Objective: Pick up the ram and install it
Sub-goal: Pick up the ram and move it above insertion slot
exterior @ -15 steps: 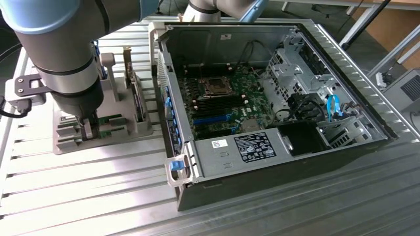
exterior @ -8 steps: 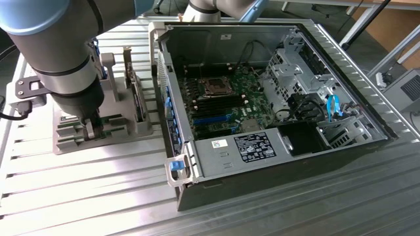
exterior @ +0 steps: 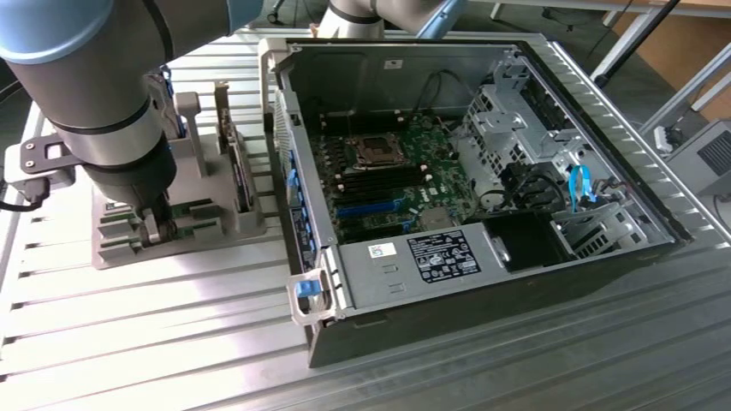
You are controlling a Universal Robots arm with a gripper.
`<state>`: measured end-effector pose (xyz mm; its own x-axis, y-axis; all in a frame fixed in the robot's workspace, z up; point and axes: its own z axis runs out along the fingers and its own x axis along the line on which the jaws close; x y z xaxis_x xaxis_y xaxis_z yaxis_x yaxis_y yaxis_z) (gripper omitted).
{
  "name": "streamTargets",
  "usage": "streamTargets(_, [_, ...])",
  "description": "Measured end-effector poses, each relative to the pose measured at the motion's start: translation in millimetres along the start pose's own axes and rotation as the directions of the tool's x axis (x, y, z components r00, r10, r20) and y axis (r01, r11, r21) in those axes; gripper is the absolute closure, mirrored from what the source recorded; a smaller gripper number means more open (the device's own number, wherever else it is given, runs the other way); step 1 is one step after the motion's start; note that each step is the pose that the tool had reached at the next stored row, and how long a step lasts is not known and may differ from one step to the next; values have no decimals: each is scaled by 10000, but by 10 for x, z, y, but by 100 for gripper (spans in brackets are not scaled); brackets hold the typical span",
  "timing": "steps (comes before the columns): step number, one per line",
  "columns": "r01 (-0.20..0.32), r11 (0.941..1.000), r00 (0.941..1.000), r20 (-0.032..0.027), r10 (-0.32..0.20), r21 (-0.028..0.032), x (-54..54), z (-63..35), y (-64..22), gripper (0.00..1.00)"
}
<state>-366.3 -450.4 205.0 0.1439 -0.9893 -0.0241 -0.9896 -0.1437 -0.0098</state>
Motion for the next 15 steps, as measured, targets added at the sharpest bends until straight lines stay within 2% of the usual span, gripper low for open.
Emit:
streamTargets(1, [0, 10000, 10000, -1, 0, 0, 0, 0, 0, 88])
streamTargets(7, [0, 10000, 10000, -1, 0, 1, 0, -5, 0, 88])
streamTargets(15, [0, 10000, 10000, -3, 0, 0, -4, -155, -1, 88])
